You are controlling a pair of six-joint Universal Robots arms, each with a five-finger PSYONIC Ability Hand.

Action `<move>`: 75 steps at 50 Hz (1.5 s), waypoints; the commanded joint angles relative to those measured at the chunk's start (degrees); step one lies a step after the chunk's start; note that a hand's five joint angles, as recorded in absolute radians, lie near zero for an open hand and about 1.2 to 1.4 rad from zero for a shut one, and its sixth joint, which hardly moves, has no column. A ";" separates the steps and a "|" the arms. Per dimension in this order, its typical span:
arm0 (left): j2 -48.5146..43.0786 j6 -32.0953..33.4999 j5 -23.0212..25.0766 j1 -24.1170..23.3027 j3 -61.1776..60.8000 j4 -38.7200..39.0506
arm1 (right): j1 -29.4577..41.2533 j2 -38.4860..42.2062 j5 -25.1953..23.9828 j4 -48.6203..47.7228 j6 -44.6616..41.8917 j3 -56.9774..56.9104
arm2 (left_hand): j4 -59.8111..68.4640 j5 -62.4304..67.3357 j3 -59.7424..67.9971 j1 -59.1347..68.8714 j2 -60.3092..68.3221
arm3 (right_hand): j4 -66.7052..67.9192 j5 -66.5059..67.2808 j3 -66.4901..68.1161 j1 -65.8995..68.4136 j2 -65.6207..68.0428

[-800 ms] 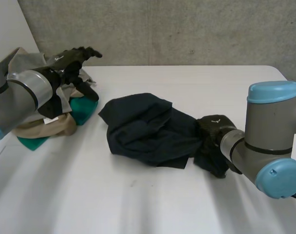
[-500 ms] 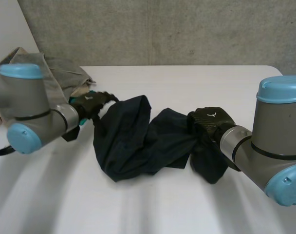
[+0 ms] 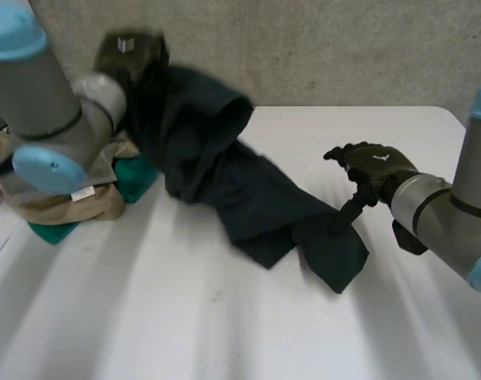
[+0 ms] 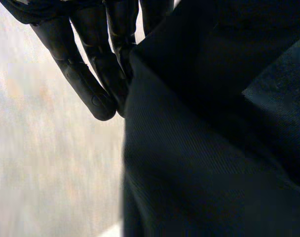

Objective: Fold the laundry.

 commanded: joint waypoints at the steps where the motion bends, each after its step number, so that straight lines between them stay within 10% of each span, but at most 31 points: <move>1: 4.11 -10.41 7.18 -4.98 2.64 7.10 | -2.27 -1.18 0.06 -0.11 0.77 -0.28 | 11.66 14.57 12.35 16.91 11.64 | -1.70 -2.10 -1.56 -2.83 -1.58; 15: 5.35 -24.14 28.80 -10.87 -17.12 7.02 | -9.82 -0.75 1.64 0.33 1.21 -4.14 | 9.52 12.43 10.20 14.76 9.49 | -1.70 -2.10 -1.56 -2.83 -1.58; 20: 5.70 -18.71 33.91 -11.23 -26.00 7.81 | -12.63 -0.13 0.94 1.38 0.68 -6.16 | -40.83 -37.93 -40.15 -35.59 -40.86 | -1.70 -2.10 -1.56 -2.83 -1.58; 23: 7.19 -15.62 32.07 -10.00 -27.33 7.63 | -13.17 0.04 -0.64 1.73 -0.46 -6.95 | -58.34 -55.43 -57.65 -53.09 -58.36 | -1.70 -2.10 -1.56 -2.83 -1.58; 36: 20.19 -12.27 9.59 -11.04 -39.61 -2.28 | -11.50 1.10 -23.76 5.68 -30.39 -2.40 | -58.34 -55.43 -57.65 -53.09 -58.36 | -1.70 -2.10 -1.56 -2.83 -1.58; 51: 8.09 -7.62 -9.15 -26.16 -46.51 4.73 | -9.04 11.11 -19.45 -1.85 -43.54 5.25 | -58.34 -55.43 -57.65 -53.09 -58.36 | 6.03 5.63 6.17 4.90 6.15; 56: 1.67 -3.58 -11.17 -27.66 -41.84 5.96 | -8.25 12.35 -19.28 -8.98 -39.15 8.07 | -58.34 -55.43 -57.65 -53.09 -58.36 | 29.54 29.14 29.68 28.41 29.66; 60: -2.38 -1.11 -13.90 -27.93 -37.80 5.79 | -7.54 12.00 -18.40 -12.32 -35.10 8.86 | -26.92 -24.01 -26.24 -21.67 -26.95 | 68.23 67.83 68.37 67.10 68.35; 63: -1.16 -0.93 -15.66 -27.75 -36.21 5.52 | -7.28 10.25 -16.82 -12.51 -32.02 8.78 | 11.59 14.50 12.27 16.84 11.56 | 68.30 67.90 68.44 67.17 68.42; 75: 21.33 -5.32 -13.91 -20.29 -34.90 5.09 | -7.19 -11.71 -14.62 -0.84 -20.51 0.80 | 11.66 14.57 12.35 16.91 11.64 | 68.30 67.90 68.44 67.17 68.42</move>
